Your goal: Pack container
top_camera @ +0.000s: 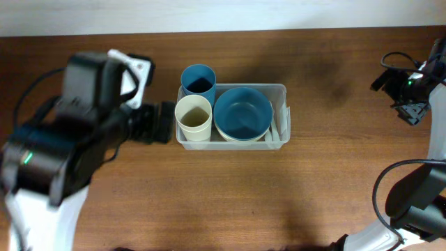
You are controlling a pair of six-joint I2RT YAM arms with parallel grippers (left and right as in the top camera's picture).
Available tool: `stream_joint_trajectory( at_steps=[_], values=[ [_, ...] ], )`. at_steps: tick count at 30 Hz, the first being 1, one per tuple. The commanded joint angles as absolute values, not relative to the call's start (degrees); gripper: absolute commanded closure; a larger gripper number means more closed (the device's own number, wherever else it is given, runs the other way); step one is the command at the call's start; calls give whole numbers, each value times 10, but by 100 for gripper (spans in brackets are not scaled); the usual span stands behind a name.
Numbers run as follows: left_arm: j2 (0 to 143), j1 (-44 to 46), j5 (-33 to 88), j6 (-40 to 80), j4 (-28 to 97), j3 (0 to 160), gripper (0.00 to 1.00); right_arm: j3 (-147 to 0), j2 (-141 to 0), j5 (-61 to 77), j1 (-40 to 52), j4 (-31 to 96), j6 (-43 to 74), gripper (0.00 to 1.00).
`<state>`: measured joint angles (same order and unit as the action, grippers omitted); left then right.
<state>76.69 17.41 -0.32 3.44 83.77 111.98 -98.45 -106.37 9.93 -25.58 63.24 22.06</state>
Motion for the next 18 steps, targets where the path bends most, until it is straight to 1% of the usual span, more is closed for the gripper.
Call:
stream_joint_trajectory(
  at_steps=[1,5,7,18],
  values=[
    [748,176,-7,31,848,1128,0,-987,-1065,94,-259,633,219,1],
    [733,176,-10,31,923,1128,0,-987,-1065,94,-259,633,219,1],
    [729,176,-39,31,967,1128,0,-987,-1065,94,-259,633,219,1],
    [669,174,-135,29,962,1125,0,-987,-1065,94,-259,633,219,1]
  ],
)
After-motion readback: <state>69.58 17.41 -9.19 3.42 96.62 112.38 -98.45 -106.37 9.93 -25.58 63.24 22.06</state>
